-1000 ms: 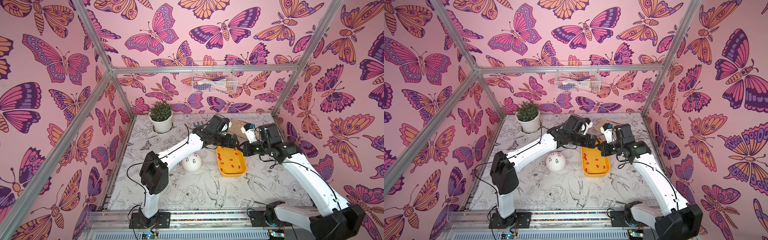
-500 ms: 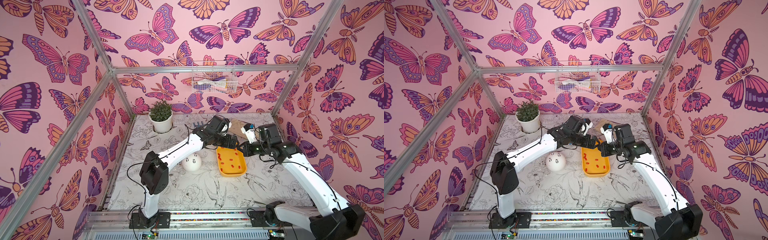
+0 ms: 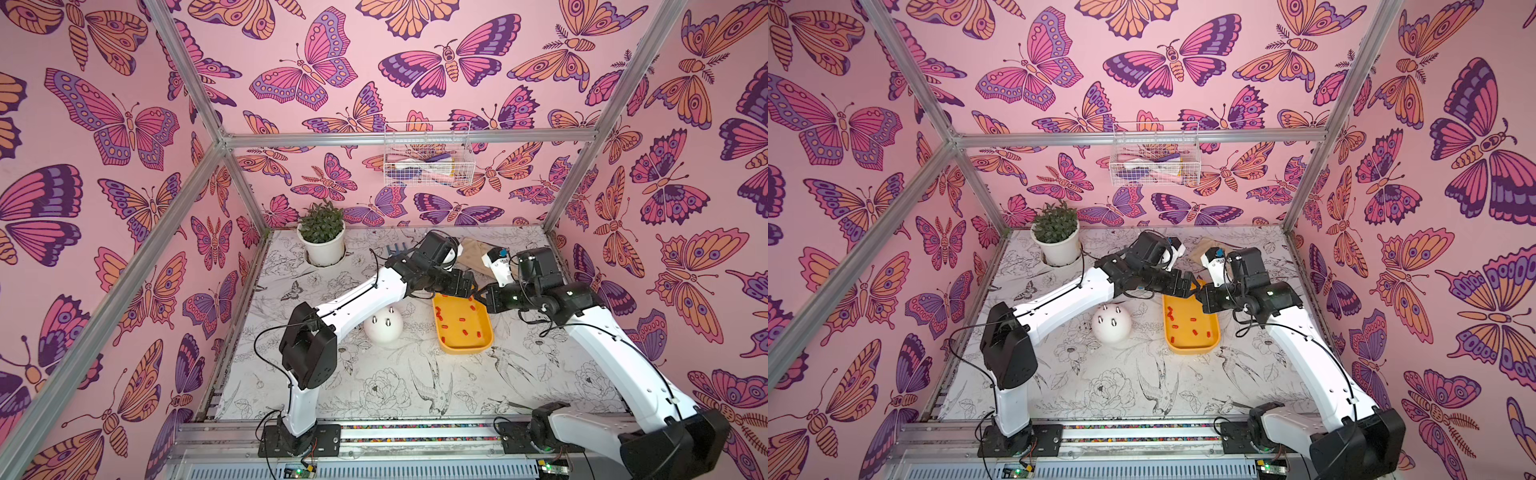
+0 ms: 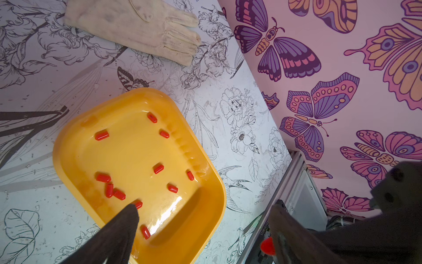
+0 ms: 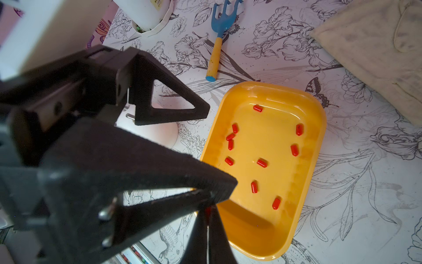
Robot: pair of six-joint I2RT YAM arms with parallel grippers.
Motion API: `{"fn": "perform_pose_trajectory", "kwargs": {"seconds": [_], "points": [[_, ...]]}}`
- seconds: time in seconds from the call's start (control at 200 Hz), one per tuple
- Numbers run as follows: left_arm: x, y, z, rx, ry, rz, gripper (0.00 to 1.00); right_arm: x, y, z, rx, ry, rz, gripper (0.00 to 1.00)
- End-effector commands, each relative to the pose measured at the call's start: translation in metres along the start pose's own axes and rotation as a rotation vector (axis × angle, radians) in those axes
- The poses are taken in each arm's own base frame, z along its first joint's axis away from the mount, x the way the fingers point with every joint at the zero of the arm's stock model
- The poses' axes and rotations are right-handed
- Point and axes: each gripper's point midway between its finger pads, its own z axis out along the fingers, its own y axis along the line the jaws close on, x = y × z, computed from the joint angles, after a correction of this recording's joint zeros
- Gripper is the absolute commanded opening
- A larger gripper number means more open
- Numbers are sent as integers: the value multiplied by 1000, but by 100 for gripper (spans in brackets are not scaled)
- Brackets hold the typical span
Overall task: Cover the protruding screws with screw protection sleeves
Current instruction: Pick up the screw protection sleeve from the storage box.
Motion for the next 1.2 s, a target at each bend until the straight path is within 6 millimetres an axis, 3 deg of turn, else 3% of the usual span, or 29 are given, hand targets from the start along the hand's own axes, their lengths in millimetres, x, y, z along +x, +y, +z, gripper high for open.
{"fn": "perform_pose_trajectory", "kwargs": {"seconds": [0.0,0.622,1.193], "points": [[18,16,10,-51,57,2,91,-18,8,-14,-3,-66,-47,7],[10,12,6,-53,33,6,91,-17,9,-15,-12,-66,-46,3],[16,12,7,-53,46,4,90,-19,10,-16,-14,-72,-45,3]]}}
